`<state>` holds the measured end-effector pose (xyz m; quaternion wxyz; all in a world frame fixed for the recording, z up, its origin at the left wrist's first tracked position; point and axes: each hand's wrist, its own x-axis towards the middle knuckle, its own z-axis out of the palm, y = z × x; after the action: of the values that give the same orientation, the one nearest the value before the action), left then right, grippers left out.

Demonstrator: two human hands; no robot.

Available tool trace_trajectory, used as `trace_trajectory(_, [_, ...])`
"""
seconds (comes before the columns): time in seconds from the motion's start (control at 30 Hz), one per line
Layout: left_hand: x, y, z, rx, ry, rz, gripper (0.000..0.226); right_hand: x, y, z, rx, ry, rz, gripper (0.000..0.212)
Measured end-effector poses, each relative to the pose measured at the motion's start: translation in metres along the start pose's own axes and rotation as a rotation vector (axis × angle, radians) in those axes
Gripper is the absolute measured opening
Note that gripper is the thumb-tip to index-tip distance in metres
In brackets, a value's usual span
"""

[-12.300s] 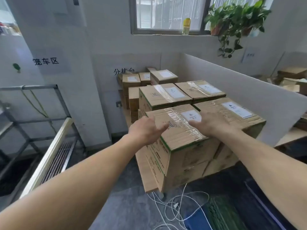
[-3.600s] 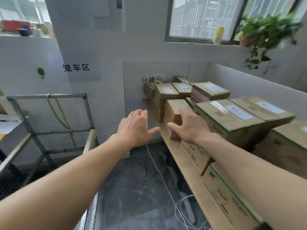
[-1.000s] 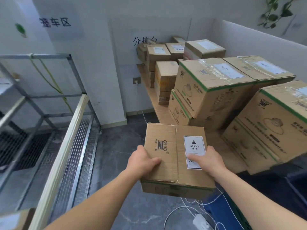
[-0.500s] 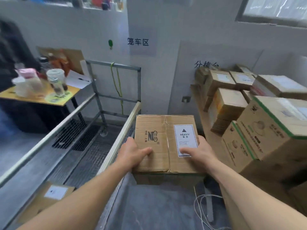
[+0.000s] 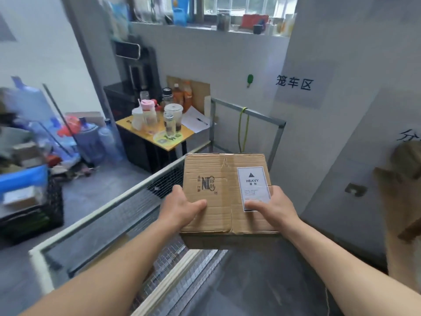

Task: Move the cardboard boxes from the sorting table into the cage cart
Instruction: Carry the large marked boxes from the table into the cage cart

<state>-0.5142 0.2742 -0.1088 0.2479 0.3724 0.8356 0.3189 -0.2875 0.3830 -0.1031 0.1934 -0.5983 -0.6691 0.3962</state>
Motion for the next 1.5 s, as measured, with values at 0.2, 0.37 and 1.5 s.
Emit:
trace_trajectory(0.2, [0.037, -0.011, -0.013, -0.034, 0.127, -0.146, 0.057, 0.073, -0.044, 0.029, -0.079, -0.16, -0.133, 0.076])
trace_trajectory(0.37, [0.068, -0.033, -0.026, -0.037, 0.18, -0.257, 0.055, 0.121, -0.073, 0.073, -0.147, -0.247, -0.211, 0.079])
trace_trajectory(1.5, [0.256, -0.324, 0.096, -0.18, 0.073, -0.904, 0.06, 0.338, -0.003, 0.443, -0.633, -0.79, -0.204, 0.067])
